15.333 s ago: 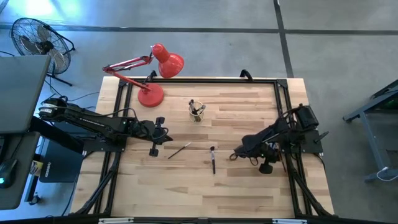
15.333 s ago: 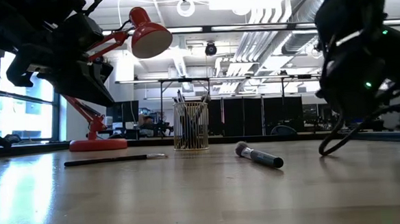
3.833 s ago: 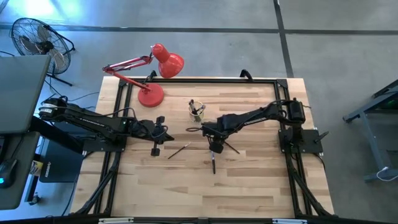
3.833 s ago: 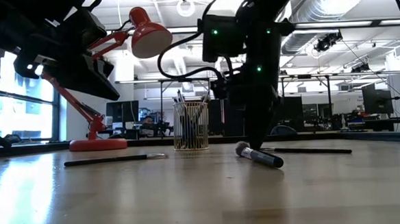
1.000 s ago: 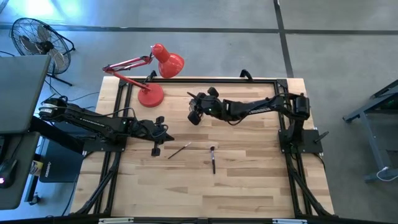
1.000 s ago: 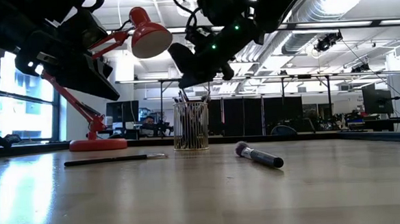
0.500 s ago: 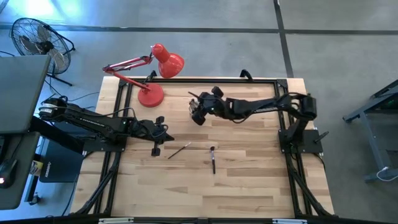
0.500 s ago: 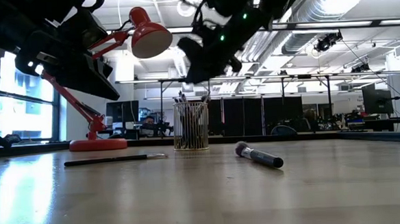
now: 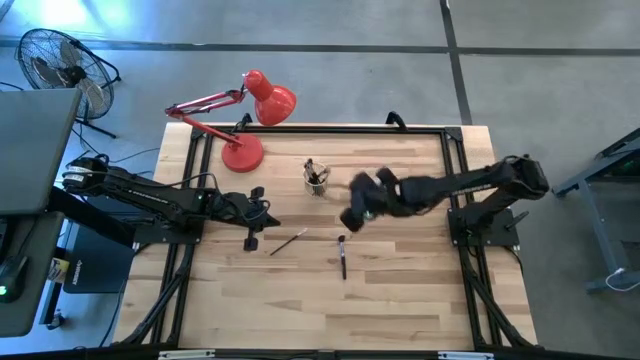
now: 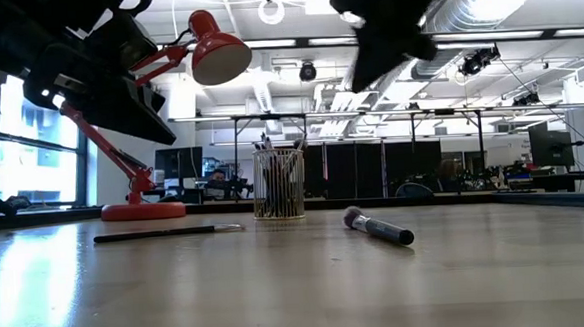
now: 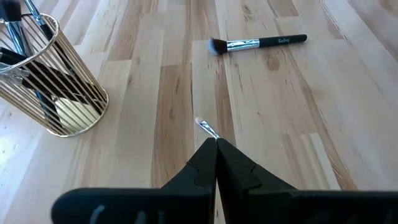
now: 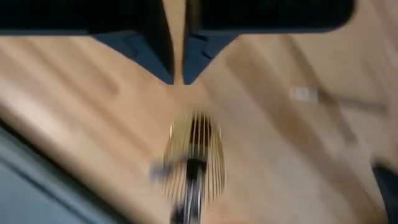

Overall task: Put items in baskets/containers
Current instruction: Put the white eyeshadow brush into the gold pen holder

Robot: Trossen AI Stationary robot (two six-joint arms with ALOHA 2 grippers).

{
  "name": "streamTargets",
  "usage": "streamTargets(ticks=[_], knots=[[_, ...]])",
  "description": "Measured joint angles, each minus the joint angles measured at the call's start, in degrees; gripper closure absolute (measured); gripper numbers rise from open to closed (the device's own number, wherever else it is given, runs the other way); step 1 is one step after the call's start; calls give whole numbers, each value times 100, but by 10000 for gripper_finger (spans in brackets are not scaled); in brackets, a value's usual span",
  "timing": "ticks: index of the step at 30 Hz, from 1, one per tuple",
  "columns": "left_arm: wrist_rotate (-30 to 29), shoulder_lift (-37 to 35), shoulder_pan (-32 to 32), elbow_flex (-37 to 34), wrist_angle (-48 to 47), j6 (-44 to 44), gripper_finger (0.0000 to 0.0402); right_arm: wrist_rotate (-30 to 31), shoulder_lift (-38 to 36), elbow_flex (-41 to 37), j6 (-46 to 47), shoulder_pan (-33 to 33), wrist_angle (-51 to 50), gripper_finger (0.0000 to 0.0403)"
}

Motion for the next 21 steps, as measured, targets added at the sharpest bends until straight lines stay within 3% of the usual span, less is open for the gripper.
streamTargets(ticks=[2,5,11,15,21], knots=[[0,0,0,0,8,0,401,73,4,-10,441,358,-545,397],[-2,0,0,0,34,-14,401,305,-9,-317,994,936,-720,388],[-7,2,0,0,450,-316,394,437,-55,-1493,1950,1846,89,397],[-12,275,-3,2,1022,-427,354,562,-63,-2209,2088,2062,1089,397],[-286,864,-1,3,1787,-773,278,606,-63,-2970,1324,1924,2471,392]])
